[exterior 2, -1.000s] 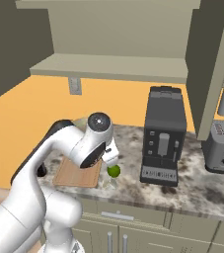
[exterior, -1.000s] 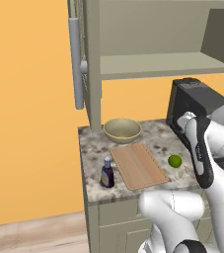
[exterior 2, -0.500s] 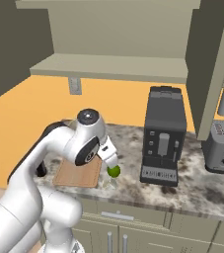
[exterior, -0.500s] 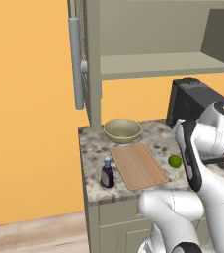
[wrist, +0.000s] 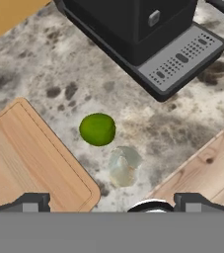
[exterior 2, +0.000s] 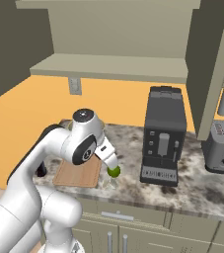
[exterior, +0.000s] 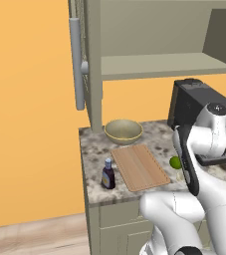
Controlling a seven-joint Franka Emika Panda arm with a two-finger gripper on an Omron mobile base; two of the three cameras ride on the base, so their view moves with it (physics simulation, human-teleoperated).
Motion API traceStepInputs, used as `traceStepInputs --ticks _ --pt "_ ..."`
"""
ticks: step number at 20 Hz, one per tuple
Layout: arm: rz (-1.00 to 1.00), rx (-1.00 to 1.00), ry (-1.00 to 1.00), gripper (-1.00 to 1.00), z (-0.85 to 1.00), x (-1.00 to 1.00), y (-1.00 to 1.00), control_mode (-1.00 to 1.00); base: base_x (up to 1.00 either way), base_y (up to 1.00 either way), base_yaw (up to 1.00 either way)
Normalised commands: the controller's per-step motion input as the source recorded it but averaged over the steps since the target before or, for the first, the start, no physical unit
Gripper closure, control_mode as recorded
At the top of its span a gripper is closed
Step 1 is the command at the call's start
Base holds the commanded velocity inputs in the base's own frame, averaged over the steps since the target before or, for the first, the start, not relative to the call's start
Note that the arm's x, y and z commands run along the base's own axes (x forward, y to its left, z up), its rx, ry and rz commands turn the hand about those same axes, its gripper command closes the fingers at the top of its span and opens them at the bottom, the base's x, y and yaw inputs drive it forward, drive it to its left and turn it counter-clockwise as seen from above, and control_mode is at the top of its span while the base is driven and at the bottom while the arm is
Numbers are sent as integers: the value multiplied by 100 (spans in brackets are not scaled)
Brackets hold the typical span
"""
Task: Open the cabinet. Place the bowl and condiment on the counter. Then place the lime and garlic on the cutting board.
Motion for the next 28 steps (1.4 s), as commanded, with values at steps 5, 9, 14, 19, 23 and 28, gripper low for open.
traceStepInputs --ticks 5,9,14,19,23,28 --pt "0 0 3 -100 -33 -10 -2 -100 0 0 0" --pt "0 0 6 -100 -28 -8 0 -100 0 0 0" --pt "0 0 12 -100 -21 0 0 -100 0 0 0" --pt "0 0 9 -100 -21 0 0 -100 0 0 0" --pt "0 0 7 -100 -21 0 0 -100 0 0 0" --pt "0 0 6 -100 -25 0 0 -100 0 0 0"
